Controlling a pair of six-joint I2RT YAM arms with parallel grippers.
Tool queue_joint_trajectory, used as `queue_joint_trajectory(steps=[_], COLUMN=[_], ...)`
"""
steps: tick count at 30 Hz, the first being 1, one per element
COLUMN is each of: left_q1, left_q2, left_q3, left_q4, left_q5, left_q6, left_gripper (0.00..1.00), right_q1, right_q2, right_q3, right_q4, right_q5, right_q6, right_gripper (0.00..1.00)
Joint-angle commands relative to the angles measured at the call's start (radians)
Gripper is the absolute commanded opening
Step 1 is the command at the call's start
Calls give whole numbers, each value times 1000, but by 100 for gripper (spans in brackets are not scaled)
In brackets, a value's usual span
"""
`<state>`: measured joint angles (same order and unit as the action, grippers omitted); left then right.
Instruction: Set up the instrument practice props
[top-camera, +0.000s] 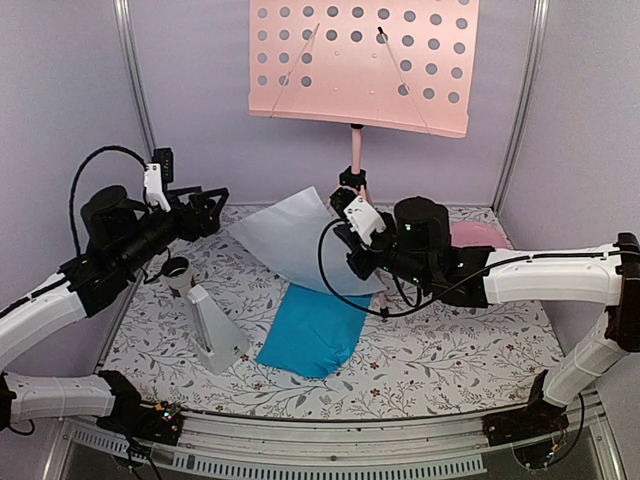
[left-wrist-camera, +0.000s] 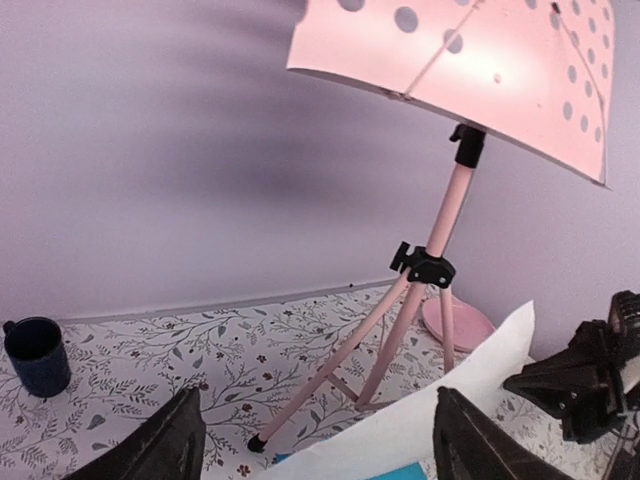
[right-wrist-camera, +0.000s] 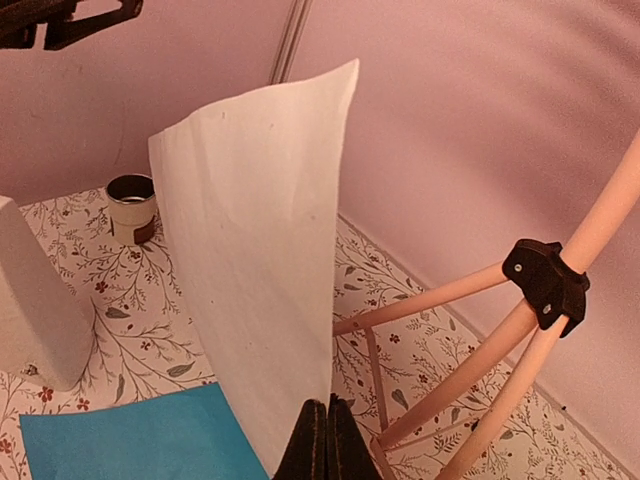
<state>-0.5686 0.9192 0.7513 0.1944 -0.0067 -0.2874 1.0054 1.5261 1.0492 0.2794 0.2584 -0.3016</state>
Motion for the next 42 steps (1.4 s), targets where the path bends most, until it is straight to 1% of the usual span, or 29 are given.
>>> queue_joint_trajectory(steps=[1,3,5,7,9,14,17,20,24,26,30,32,40,42], left_q1=[-24,-31,-51,-96,-148,-267,-295,-324,-358,-362,-364,-366,-374,-380], left_q2=[22,37,67,101,137,239,295,344,395,428,495,524,592,614], left_q3=[85,121,146,159,158,193,226,275,345,379,476,515,631,663], left_q4=[-100,-137,-147,-133,-85,0,14,-14,-85,-139,-308,-373,-595,-638], left_q5=[-192,-151,-107,-91,-79,-102,-106,-128,-194,-238,-326,-350,-454,-472], left_q6=[-89,-131,-183,-223,-259,-285,-320,-332,-346,-382,-466,-496,-599,-606], left_gripper=[78,78,77,77,78,86,87,87,86,85,78,77,67,67], right_q1=[-10,-10,-10,-7,6,43,62,76,87,93,110,117,129,132], right_q2=[21,20,12,9,18,66,102,133,165,179,211,226,272,285], right_q3=[81,97,100,105,117,153,153,201,213,218,235,244,287,299], right_q4=[-35,-40,-33,-23,-19,-19,-19,-25,-27,-28,-28,-29,-55,-67], right_q5=[145,168,157,132,123,120,120,127,138,139,150,162,230,240], right_q6=[116,147,169,183,186,174,177,174,174,174,170,164,156,155], right_gripper=[0,0,0,0,0,0,0,0,0,0,0,0,0,0])
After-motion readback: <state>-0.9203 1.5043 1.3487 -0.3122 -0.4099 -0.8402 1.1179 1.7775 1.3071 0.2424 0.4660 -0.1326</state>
